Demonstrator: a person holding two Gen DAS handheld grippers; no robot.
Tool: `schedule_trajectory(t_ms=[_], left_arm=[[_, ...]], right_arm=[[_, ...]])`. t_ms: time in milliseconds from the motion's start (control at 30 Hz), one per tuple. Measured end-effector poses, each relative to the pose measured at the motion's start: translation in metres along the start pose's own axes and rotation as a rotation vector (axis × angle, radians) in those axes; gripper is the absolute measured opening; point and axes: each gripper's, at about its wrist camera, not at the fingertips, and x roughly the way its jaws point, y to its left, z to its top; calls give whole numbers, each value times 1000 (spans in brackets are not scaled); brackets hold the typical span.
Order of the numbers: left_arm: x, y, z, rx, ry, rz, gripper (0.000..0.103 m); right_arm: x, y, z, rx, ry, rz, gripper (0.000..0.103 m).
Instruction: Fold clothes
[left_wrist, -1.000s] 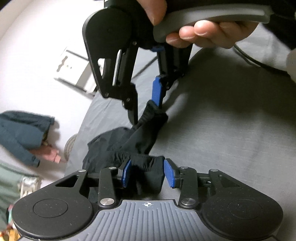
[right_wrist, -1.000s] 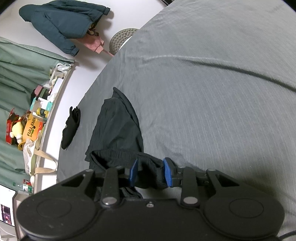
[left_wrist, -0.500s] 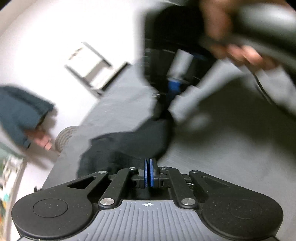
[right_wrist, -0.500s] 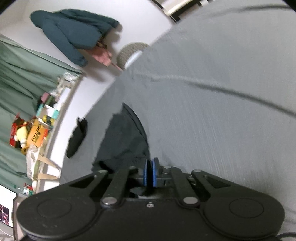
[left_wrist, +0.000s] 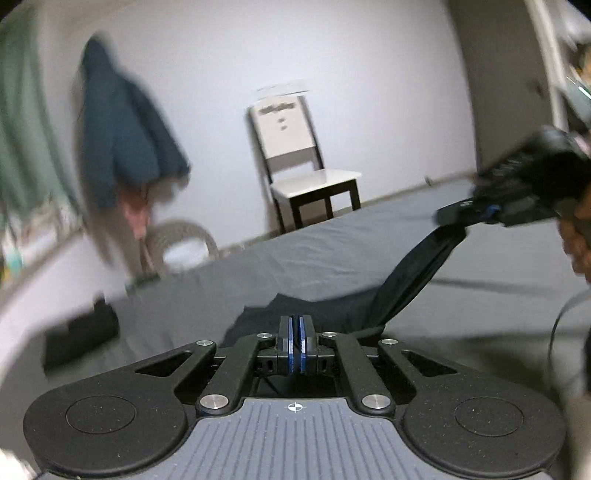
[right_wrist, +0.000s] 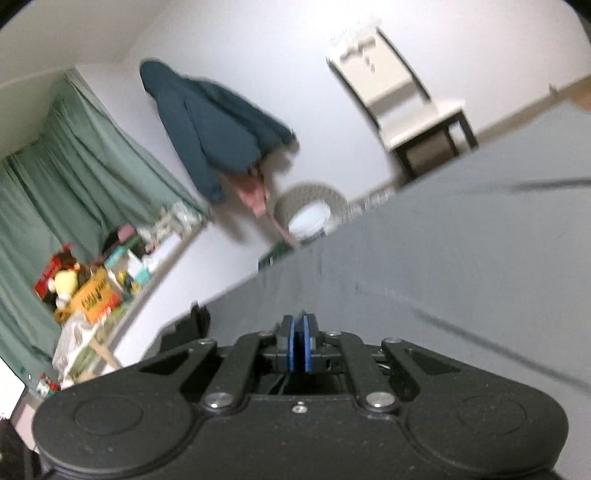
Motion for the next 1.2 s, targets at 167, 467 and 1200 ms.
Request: schedule_trajectory(t_ms=[167,467,1200], left_arm=[[-6,34,1,-95,-56,-6,3],[-45,85,58,-71,-285,93,3],[73,98,-26,107,274,-84,68]], right_arm=[[-31,16,17,-70,-90,-10,5],[-69,79,56,-288,-134,-11,1],[112,32,-109,-77,443,-123,40]])
